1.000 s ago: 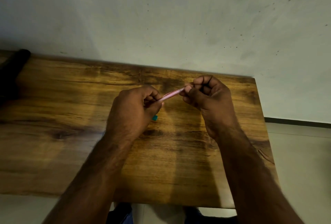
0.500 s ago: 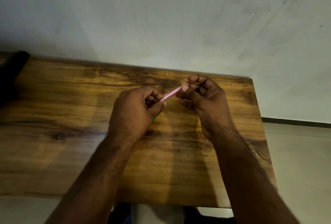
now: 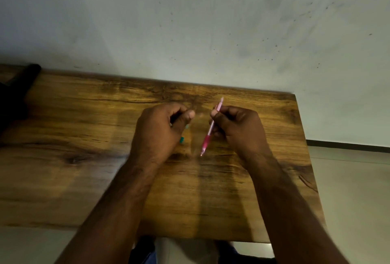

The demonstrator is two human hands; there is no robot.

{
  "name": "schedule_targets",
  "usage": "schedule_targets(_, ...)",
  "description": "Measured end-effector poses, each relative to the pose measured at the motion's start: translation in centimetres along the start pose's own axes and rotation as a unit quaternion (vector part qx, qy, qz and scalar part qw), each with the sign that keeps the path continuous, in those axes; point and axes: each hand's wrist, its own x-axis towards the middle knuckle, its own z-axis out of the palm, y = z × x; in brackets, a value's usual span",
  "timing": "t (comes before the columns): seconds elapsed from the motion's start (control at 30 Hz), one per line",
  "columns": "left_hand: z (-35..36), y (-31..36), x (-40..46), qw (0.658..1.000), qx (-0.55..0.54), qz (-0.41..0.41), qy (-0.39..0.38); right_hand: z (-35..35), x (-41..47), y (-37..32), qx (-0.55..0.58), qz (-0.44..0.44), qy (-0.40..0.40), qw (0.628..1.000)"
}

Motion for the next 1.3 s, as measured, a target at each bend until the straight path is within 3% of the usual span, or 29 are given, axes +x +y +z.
schedule_targets(0.1, -0.7, -0.9, 0.3, 0.998, 0.021, -0.045, 0.036, -0.1, 0.3, 0.7, -0.147, -0.035, 0.031, 0.988)
schedule_targets(0.23, -0.9, -1.8, 0.4, 0.995, 0.047, -0.079, 0.029, 0.3, -0.2, 0.4, -0.271, -0.077, 0.023, 0.959)
schedule_targets(0.47, -0.8, -2.2, 0.4, 0.994, 0.066, -0.091, 0.018, 0.6, -0.4, 0.2, -0.350, -0.097, 0.042, 0.931)
schedule_targets(0.6, -0.9, -2.3, 0.5, 0.993, 0.071, -0.097, 0.020, 1.2, -0.8, -0.1, -0.390, -0.171, 0.059, 0.903)
schedule_targets(0.7, -0.9, -2.4, 0.6, 0.992, 0.073, -0.106, 0.015, 2.4, -1.4, -0.4, -0.374, -0.229, 0.005, 0.899)
schedule_targets(0.83, -1.0, -2.5, 0.7, 0.991, 0.074, -0.109, 0.011, 4.0, -2.0, -0.1, -0.419, -0.255, -0.110, 0.864)
schedule_targets(0.97, -1.1, -2.6, 0.7, 0.991, 0.066, -0.115, 0.005, 4.4, -2.2, 0.1, -0.436, -0.268, -0.115, 0.851)
schedule_targets(1.1, -1.2, -2.6, 0.7, 0.990, 0.072, -0.118, -0.018, 4.1, -2.0, 0.1, -0.398, -0.259, -0.100, 0.875)
schedule_targets(1.2, -1.0, -2.4, 0.6, 0.988, 0.082, -0.125, -0.037, 3.0, -1.1, 0.2, -0.301, -0.210, -0.059, 0.928)
schedule_targets(1.3, -0.6, -2.3, 0.5, 0.986, 0.110, -0.119, -0.036, 2.0, -0.4, -0.1, -0.135, -0.118, -0.019, 0.984)
